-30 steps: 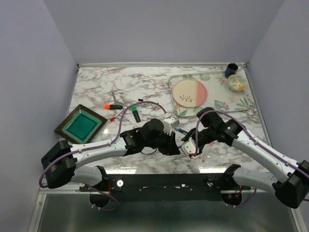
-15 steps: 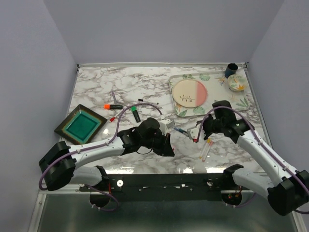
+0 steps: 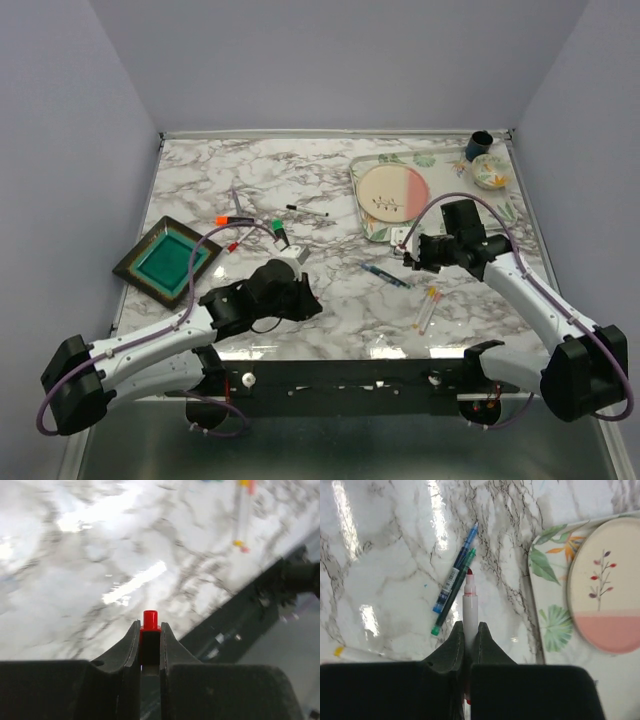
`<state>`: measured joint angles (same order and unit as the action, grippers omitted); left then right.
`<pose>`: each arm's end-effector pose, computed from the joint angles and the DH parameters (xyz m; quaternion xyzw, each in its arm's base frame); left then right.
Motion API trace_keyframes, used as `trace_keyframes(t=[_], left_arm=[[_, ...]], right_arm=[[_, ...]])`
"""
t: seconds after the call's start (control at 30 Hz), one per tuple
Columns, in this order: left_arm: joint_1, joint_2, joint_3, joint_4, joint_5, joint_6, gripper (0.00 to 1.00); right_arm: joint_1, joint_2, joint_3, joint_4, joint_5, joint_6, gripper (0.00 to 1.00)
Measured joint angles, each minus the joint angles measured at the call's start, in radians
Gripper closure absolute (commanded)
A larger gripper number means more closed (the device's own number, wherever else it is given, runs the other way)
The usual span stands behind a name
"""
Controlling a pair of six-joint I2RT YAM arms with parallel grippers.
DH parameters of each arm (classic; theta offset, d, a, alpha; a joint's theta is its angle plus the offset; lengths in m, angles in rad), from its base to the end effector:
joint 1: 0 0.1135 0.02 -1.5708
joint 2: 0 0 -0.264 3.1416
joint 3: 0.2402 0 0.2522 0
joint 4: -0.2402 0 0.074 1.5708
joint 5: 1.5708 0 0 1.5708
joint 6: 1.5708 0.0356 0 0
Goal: Open the pen caps
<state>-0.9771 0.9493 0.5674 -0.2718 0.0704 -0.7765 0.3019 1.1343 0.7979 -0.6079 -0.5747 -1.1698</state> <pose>0.1114 -0.1696 0.2259 0.1052 0.8901 -0.3602 0.2587 0.2046 0.0840 0.2444 -0.6771 0.6177 0.1204 0.3815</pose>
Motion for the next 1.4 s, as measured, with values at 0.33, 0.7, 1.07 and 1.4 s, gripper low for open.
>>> trace_keyframes(t=[0.33, 0.7, 1.07, 1.4], left_arm=[[0.154, -0.154, -0.204, -0.022, -0.325, -0.136, 0.99], [0.219, -0.037, -0.206, 0.003, -0.374, -0.122, 0.81], [0.237, -0.008, -0.229, 0.032, -0.372, -0.11, 0.74], [0.24, 0.006, -0.239, 0.056, -0.365, -0.107, 0.6]], right_arm=[[0.0, 0.289, 0.137, 0.048, 0.047, 0.512, 0.87], [0.0, 0.474, 0.212, 0.031, 0.066, 0.623, 0.75], [-0.001, 0.583, 0.277, -0.027, 0.064, 0.628, 0.68], [-0.001, 0.552, 0.278, -0.045, 0.064, 0.622, 0.62]])
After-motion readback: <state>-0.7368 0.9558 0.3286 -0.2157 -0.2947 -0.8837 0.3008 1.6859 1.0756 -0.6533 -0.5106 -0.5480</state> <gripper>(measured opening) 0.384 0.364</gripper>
